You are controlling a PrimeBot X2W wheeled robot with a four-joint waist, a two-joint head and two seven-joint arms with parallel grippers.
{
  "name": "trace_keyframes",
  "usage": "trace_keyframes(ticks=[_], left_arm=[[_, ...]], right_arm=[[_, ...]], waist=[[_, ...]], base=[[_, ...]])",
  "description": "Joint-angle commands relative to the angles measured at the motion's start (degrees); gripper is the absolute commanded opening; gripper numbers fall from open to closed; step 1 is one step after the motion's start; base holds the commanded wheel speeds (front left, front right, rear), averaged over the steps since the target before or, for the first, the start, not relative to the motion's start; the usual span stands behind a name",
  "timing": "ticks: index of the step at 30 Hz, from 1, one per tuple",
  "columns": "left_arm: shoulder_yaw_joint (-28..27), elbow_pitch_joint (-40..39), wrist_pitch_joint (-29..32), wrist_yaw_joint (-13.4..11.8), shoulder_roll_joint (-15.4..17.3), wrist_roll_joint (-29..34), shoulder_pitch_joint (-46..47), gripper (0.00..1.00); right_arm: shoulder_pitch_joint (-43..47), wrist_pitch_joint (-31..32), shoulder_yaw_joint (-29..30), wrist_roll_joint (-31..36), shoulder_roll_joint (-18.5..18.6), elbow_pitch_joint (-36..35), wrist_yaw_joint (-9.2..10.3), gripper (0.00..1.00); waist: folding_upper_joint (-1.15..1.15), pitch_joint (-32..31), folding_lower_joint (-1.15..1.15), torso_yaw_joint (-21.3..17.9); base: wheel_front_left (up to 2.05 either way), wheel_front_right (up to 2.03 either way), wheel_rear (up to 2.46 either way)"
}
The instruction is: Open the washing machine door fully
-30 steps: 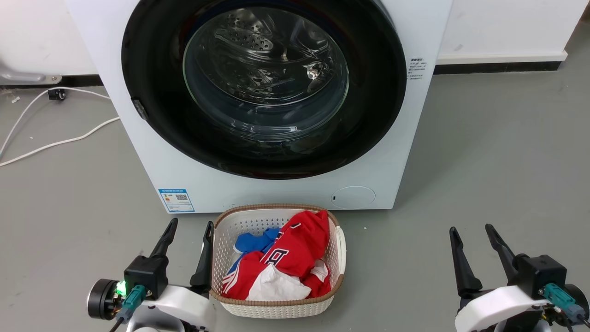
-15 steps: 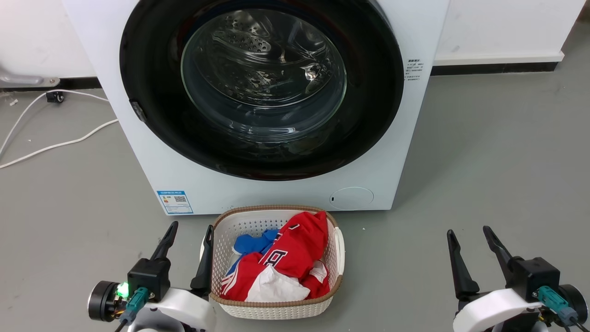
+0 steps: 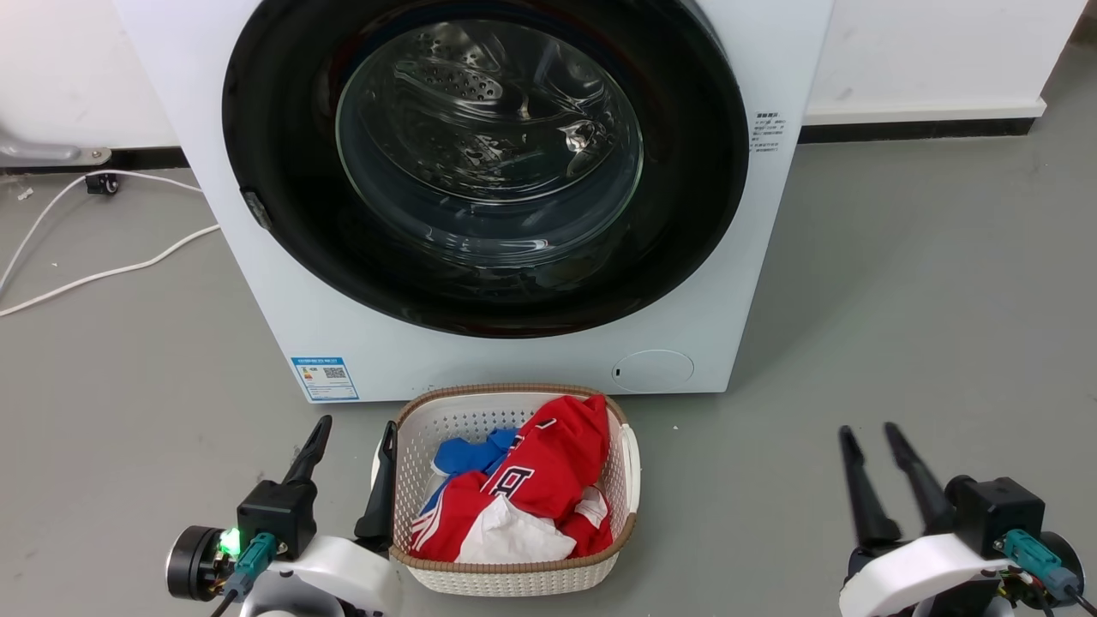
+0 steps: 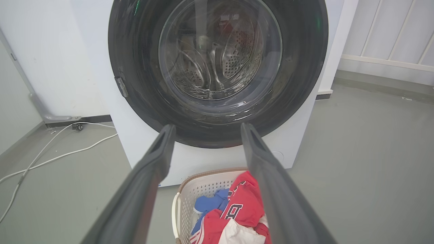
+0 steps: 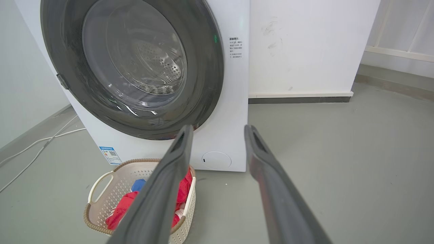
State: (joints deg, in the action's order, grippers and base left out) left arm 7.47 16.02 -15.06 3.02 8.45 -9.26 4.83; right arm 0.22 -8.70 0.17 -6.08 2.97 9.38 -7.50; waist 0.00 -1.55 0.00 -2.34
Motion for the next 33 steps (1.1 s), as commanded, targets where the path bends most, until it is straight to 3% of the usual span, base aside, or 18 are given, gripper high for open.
trace_keyframes(ticks=[1,4,6,8,13,16,20,29,33], left_arm=[[0.1,0.1,-0.1,-0.3,0.2,-0.1,0.5,1.0],[0.3,0.1,-0.1,-0.6,0.2,-0.2,0.4,1.0],[0.4,0.0,-0.1,-0.6,0.3,-0.2,0.3,1.0],[0.4,0.0,-0.1,-0.8,0.3,-0.3,0.2,1.0],[0.5,0.0,-0.1,-1.1,0.4,-0.6,0.0,1.0],[0.5,0.0,-0.1,-1.3,0.5,-0.8,-0.2,1.0],[0.5,-0.3,-0.1,-1.6,0.4,-1.0,0.0,1.0],[0.4,-3.0,-0.1,-1.4,0.9,-1.4,4.0,1.0],[0.0,-4.9,0.0,-1.2,1.2,-2.0,6.6,1.0]], right_arm=[[-0.4,0.1,-0.1,0.0,-0.2,-0.1,0.01,0.0],[-0.4,0.4,0.3,-2.0,-0.2,-0.5,0.01,0.0],[-0.4,1.1,0.7,-7.9,-0.2,-0.6,0.01,0.0],[-0.6,2.4,1.1,-19.3,-0.2,-0.4,0.01,0.0],[-1.6,7.4,1.8,-55.5,-0.1,-0.5,0.01,0.0],[-2.5,9.6,3.4,-69.8,-0.1,-0.3,0.01,0.0],[-5.0,11.8,7.2,-78.7,-0.1,1.1,0.01,0.0],[-19.3,16.6,11.5,-80.8,5.3,8.3,0.0,0.0],[-27.4,20.5,11.3,-83.3,5.7,12.2,0.0,0.0]], waist=[[0.0,0.0,0.0,0.0],[0.0,-0.2,0.0,0.0],[0.0,-0.2,0.0,0.0],[0.0,-0.2,0.0,-0.1],[0.0,-0.1,0.0,-0.2],[0.0,0.0,0.0,-0.4],[0.0,0.6,0.0,-0.5],[0.0,8.4,0.0,0.1],[0.0,12.6,0.0,0.9]], base=[[0.0,0.0,0.0],[0.0,0.0,0.0],[0.0,0.0,0.0],[0.0,0.0,0.0],[0.0,0.0,0.0],[0.0,0.0,0.0],[0.0,0.0,0.0],[0.0,0.0,0.0],[0.0,0.0,0.0]])
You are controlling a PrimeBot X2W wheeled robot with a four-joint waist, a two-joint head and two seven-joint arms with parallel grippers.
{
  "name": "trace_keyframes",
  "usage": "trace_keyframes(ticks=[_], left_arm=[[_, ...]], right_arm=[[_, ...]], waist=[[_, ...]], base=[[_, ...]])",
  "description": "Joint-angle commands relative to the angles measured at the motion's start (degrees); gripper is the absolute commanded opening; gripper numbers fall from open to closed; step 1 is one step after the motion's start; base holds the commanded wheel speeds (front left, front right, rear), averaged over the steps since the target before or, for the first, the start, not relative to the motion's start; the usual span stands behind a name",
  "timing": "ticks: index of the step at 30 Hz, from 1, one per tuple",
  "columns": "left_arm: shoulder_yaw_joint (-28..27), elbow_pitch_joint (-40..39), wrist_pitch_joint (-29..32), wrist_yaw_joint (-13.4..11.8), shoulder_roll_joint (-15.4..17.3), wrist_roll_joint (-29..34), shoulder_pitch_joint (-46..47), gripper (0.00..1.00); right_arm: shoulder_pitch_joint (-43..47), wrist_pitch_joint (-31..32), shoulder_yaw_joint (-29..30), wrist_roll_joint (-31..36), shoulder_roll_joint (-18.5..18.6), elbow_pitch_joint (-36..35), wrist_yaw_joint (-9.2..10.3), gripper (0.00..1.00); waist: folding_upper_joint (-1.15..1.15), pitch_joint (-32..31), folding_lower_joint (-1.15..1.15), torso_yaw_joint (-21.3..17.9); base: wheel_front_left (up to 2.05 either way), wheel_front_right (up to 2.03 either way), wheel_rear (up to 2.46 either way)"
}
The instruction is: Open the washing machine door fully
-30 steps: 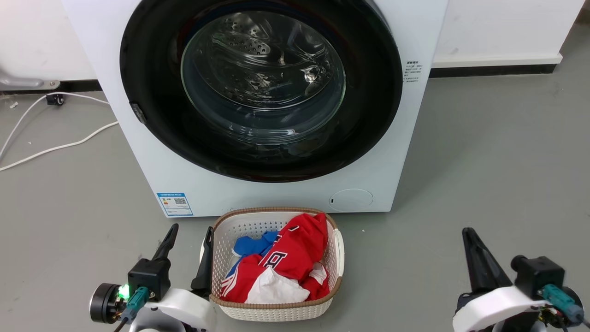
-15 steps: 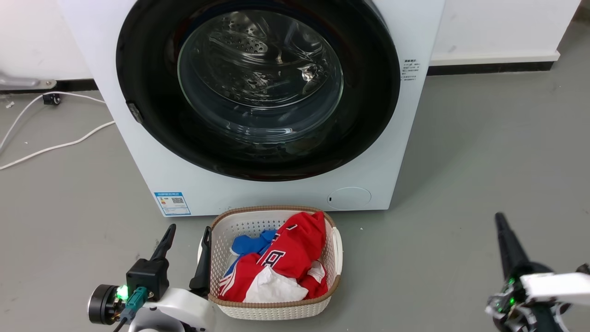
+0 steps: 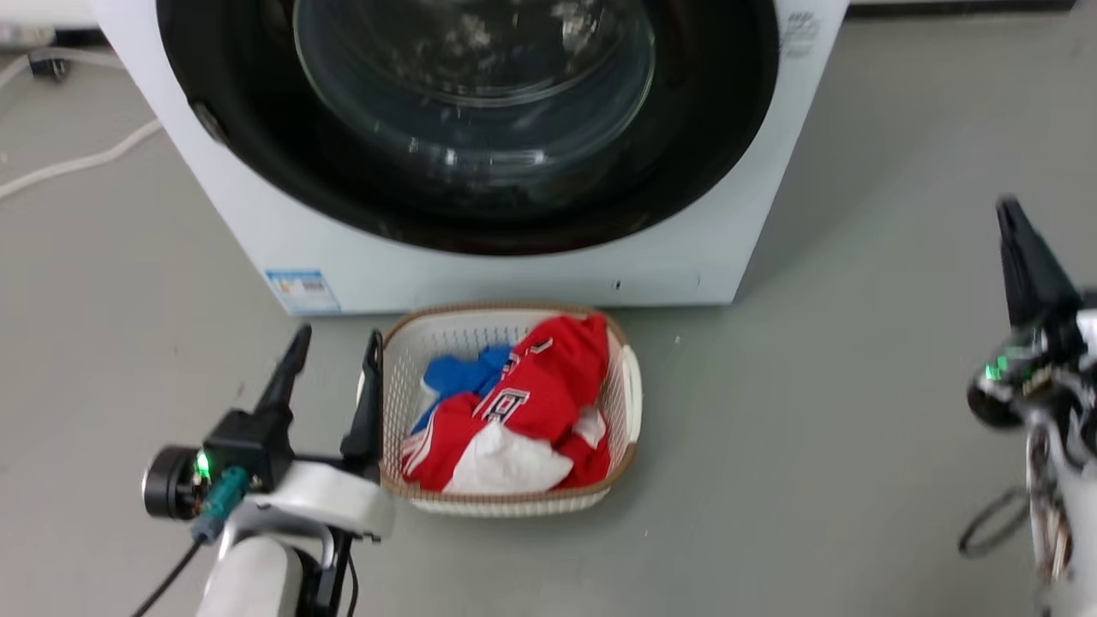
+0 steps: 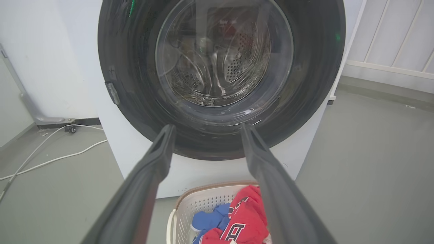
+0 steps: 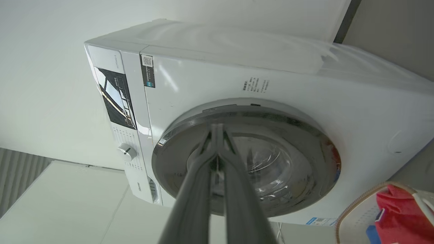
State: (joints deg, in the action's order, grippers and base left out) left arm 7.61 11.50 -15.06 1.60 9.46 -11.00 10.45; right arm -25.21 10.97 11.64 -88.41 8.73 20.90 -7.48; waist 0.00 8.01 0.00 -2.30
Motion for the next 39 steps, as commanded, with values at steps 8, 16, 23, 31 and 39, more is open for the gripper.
trace_keyframes(ticks=[8,16,23,31,39], left_arm=[[-0.4,-3.7,-0.1,0.2,-0.2,-0.9,4.4,1.0],[0.5,-5.6,-0.1,0.4,-0.5,-0.1,7.4,1.0],[0.9,-6.1,-0.1,0.8,-0.9,0.5,9.4,1.0],[1.5,-6.0,-0.2,1.7,-1.9,0.6,10.4,1.0],[1.4,-6.1,-0.2,2.0,-2.1,1.1,10.6,1.0]], right_arm=[[-18.7,7.0,-2.2,-1.6,5.8,12.4,-0.02,0.0],[-39.6,12.0,-7.0,3.5,10.0,30.5,-0.02,0.0],[-54.5,14.9,-11.3,9.4,9.1,43.9,-0.02,0.0],[-62.7,16.2,-13.9,13.6,8.2,51.5,-0.02,0.0],[-63.7,20.5,-15.2,15.3,6.1,52.9,-0.02,0.0]], waist=[[0.0,9.2,0.0,2.8],[0.0,14.1,0.0,4.7],[0.0,16.6,0.0,5.8],[0.0,17.9,0.0,6.9],[0.0,19.0,0.0,6.8]], base=[[0.0,0.0,0.0],[0.0,0.0,0.0],[0.0,0.0,0.0],[0.0,0.0,0.0],[0.0,0.0,0.0]])
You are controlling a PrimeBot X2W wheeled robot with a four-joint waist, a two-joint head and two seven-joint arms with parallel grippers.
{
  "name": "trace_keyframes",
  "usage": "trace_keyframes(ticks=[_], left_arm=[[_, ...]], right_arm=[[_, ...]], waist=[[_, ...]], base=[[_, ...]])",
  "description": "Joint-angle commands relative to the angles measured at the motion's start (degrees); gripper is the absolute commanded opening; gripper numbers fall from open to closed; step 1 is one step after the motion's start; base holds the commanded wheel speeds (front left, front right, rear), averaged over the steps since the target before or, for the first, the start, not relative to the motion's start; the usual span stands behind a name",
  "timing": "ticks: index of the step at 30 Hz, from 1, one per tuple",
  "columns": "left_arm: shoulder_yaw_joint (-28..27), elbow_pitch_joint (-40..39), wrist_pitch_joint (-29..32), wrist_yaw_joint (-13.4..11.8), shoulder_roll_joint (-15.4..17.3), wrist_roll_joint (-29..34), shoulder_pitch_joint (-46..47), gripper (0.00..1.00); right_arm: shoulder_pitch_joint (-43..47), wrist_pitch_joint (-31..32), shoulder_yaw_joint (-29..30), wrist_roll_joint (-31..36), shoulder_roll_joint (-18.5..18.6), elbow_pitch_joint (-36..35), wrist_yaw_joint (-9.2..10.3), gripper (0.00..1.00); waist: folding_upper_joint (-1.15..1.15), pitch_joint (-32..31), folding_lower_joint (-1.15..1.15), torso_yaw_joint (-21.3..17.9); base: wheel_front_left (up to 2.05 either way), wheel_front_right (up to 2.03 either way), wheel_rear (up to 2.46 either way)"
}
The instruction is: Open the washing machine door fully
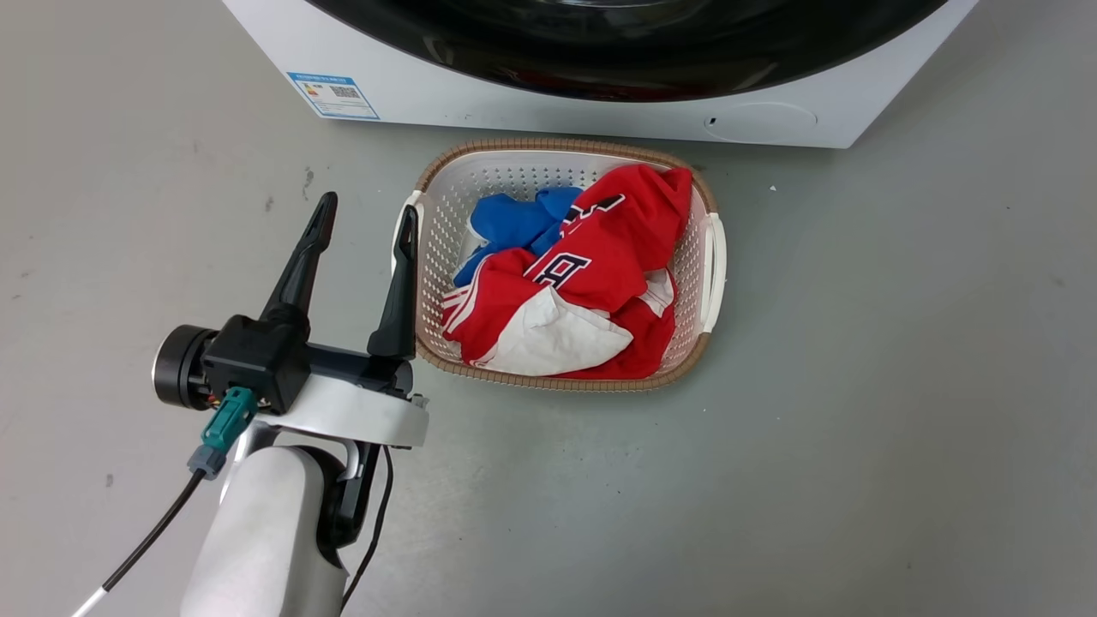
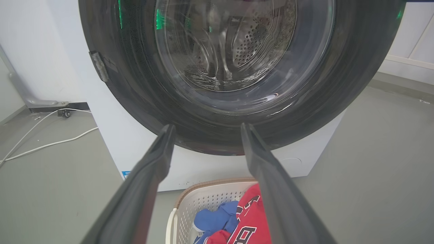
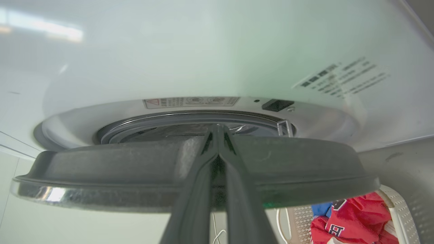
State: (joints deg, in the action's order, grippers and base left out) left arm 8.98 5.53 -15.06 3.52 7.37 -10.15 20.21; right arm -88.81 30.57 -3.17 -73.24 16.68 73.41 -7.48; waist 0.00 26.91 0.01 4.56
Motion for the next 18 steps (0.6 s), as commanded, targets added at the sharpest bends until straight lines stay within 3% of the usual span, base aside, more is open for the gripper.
trace_keyframes(ticks=[1,11,18], left_arm=[[0.0,0.0,-0.2,0.2,0.0,0.3,1.0,1.0],[0.0,1.2,-0.2,0.6,-0.5,0.8,0.0,1.0],[-0.4,2.3,-0.2,0.3,-1.1,0.8,-2.8,1.0]], right_arm=[[0.0,1.7,-0.4,0.0,-2.2,0.5,-0.02,0.0],[3.5,11.5,-1.7,0.4,-2.3,0.4,-0.08,0.0],[9.7,19.9,-4.2,1.0,-4.0,-3.8,-0.08,0.0]], waist=[[0.0,0.2,-0.01,-0.1],[0.0,-1.9,-0.01,-0.7],[0.0,-6.4,-0.01,-1.3]], base=[[0.0,0.0,0.0],[0.0,0.0,0.0],[0.0,0.0,0.0]])
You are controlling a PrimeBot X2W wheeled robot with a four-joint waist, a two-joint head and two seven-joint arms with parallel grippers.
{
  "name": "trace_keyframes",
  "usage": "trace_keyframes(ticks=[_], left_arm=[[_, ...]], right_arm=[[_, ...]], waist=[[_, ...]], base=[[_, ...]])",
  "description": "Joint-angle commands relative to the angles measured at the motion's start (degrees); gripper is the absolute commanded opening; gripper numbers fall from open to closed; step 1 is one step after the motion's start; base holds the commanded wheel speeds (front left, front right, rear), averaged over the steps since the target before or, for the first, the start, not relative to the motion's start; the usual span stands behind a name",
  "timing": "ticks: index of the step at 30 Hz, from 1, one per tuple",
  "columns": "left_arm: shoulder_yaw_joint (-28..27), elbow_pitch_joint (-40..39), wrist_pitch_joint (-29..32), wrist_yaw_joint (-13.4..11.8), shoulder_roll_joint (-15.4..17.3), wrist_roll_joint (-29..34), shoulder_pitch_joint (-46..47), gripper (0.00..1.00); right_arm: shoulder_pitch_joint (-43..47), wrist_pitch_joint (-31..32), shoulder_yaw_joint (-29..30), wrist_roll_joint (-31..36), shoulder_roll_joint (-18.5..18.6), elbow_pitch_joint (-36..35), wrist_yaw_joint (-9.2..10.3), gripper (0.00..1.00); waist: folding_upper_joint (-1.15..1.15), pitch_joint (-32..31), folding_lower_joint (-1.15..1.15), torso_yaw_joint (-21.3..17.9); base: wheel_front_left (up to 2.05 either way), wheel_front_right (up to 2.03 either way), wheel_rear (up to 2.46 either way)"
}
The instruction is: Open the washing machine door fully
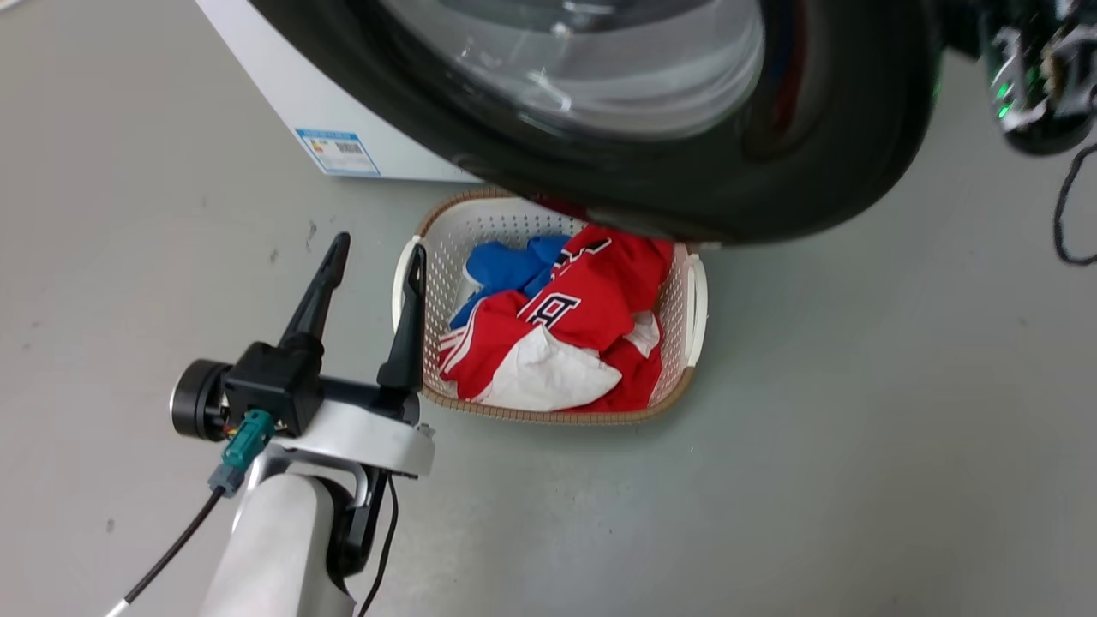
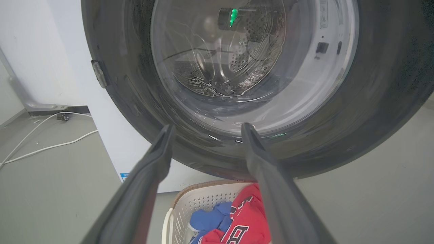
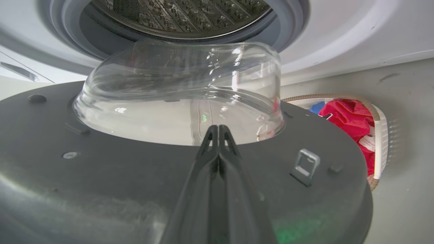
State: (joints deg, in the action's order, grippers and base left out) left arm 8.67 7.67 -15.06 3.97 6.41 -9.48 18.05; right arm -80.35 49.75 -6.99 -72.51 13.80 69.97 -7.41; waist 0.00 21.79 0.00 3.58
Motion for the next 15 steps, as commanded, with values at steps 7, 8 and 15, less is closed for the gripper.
trace_keyframes(ticks=[7,8,15], left_arm=[[0.5,1.9,-0.2,0.2,-0.5,0.2,-4.5,1.0],[0.6,2.2,-0.2,0.3,-0.6,0.2,-5.0,1.0],[2.1,4.3,-0.2,0.6,-0.8,0.4,-8.6,1.0]], right_arm=[[11.4,6.4,-2.1,-0.5,-3.9,-8.7,-0.15,0.0],[13.3,6.9,-2.3,-0.7,-4.5,-10.3,-0.15,0.0],[26.2,9.6,-2.7,-2.2,-8.1,-22.1,-0.14,0.0]], waist=[[0.0,-6.9,0.0,-0.5],[0.0,-7.8,0.0,-0.5],[0.0,-13.8,0.0,0.2]], base=[[0.0,0.0,0.0],[0.0,0.0,0.0],[0.0,0.0,0.0]])
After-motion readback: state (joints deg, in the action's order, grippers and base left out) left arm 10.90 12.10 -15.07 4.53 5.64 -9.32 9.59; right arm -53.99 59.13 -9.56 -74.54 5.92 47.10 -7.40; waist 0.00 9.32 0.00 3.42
